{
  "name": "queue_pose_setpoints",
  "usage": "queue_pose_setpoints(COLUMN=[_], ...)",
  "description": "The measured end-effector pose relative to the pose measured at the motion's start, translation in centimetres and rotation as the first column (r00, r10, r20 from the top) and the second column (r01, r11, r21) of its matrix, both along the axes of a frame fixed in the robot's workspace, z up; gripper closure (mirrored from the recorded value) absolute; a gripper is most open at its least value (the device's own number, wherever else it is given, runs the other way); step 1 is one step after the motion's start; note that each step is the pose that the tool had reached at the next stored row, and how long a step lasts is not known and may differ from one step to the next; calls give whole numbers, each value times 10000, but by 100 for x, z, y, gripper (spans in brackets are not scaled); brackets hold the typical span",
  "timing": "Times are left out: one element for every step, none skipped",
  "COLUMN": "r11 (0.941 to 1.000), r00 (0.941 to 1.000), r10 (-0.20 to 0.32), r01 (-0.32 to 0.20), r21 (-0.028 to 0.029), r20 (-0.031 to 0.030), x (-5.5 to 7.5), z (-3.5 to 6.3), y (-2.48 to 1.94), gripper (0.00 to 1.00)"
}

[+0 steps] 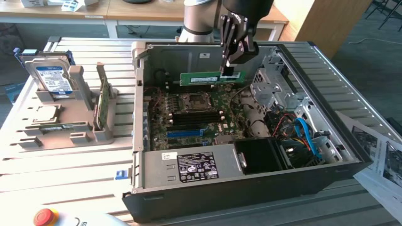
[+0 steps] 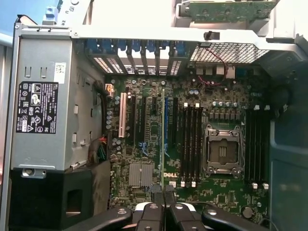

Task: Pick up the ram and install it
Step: 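Pick up the ram and move it above insertion slot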

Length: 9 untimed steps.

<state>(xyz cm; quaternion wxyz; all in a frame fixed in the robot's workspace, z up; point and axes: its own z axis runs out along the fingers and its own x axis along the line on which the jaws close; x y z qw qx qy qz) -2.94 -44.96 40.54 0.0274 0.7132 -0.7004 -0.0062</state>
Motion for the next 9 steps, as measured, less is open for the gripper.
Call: queue_pose_setpoints(r11=[10000, 10000, 10000, 10000, 10000, 10000, 10000, 10000, 10000], r00=[10000, 10000, 10000, 10000, 10000, 10000, 10000, 10000, 10000], r10=[0, 1, 0, 0, 0, 0, 0, 0, 0], r01=[0, -1, 0, 0, 0, 0, 0, 0, 0], r21=[0, 0, 0, 1, 2, 2, 1, 1, 2], r20=[-1, -1, -1, 0, 0, 0, 0, -1, 0], x=[4, 8, 11, 15, 18, 22, 25, 28, 31], z=[-1, -1, -2, -3, -5, -6, -6, -7, -8], y=[12, 23, 34, 44, 55, 66, 76, 86, 97], gripper=[88, 88, 88, 88, 88, 88, 88, 88, 88])
